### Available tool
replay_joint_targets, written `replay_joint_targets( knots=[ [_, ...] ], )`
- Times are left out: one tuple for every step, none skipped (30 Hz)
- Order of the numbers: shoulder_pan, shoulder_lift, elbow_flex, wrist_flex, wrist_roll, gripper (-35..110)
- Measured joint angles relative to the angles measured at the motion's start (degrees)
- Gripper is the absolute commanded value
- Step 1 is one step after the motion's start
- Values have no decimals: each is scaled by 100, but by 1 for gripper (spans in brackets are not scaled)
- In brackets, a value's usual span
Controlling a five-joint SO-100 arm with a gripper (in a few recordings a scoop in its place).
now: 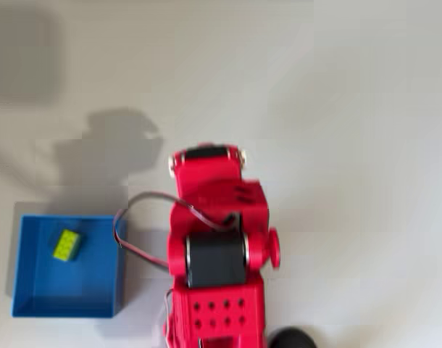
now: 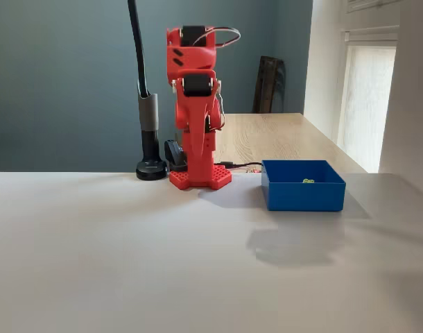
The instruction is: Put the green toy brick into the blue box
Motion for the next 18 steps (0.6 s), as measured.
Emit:
replay_joint_targets(
  knots=[
    [18, 308, 264, 0, -35, 0],
    [26, 615, 501, 0, -18, 0],
    [26, 896, 712, 0, 18, 0],
    [26, 1107, 879, 0, 26, 0],
    [26, 1327, 1072, 0, 70, 0],
    [26, 1538, 1274, 0, 97, 0],
    [26, 1714, 1459, 0, 114, 0],
    [26, 1863, 1608, 0, 123, 0],
    [26, 1986, 1793, 0, 132, 0],
    [26, 2083, 1960, 0, 123, 0],
    [26, 2109, 2057, 0, 123, 0],
    [26, 2215, 2153, 0, 123, 0],
    [26, 2408, 2355, 0, 123, 0],
    [26, 2479, 2531, 0, 123, 0],
    [26, 2514, 2689, 0, 123, 0],
    [26, 2522, 2830, -18, 123, 0],
    [44, 2549, 2997, -97, 123, 0],
    [88, 2549, 3129, -185, 123, 0]
  ],
)
